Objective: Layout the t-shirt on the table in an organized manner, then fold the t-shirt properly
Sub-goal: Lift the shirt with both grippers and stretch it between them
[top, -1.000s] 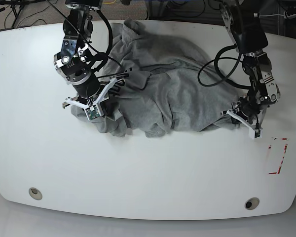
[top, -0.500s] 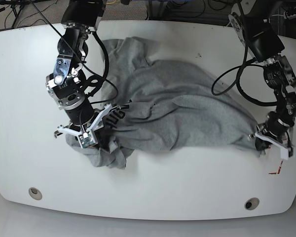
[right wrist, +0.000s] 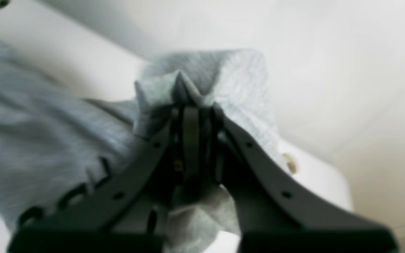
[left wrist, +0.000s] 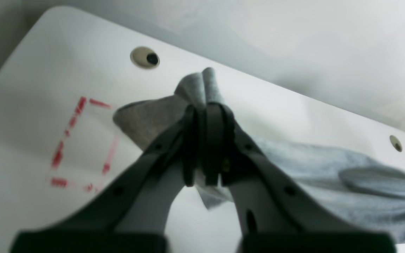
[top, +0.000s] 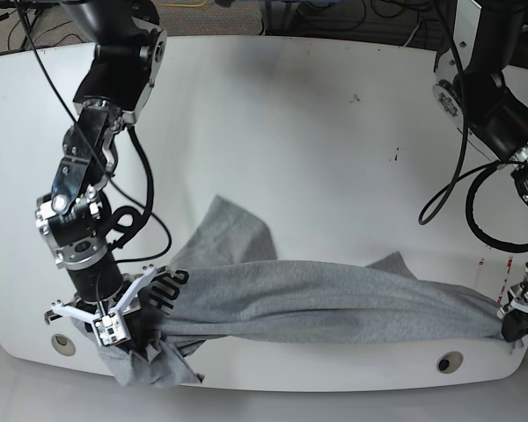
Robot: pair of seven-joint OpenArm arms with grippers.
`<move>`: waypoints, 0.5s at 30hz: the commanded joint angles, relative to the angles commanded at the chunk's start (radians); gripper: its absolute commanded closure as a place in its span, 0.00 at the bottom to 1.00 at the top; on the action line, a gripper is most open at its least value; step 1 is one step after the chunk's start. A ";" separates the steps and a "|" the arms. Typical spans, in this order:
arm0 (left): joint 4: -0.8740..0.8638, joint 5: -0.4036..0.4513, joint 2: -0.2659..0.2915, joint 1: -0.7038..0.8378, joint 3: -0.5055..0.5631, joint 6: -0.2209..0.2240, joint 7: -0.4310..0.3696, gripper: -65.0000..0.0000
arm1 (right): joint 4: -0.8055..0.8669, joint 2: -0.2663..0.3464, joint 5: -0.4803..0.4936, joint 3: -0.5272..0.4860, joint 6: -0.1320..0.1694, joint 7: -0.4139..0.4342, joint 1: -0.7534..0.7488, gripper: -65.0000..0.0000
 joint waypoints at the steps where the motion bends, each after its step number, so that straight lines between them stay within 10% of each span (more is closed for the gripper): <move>1: 0.000 0.000 -0.008 -0.014 0.000 0.000 0.000 1.00 | -0.009 0.008 0.000 0.000 0.000 0.000 0.017 1.00; 15: 0.000 0.000 -0.095 -0.239 0.005 0.000 0.023 1.00 | -0.140 0.101 0.008 -0.003 0.002 -0.002 0.308 1.00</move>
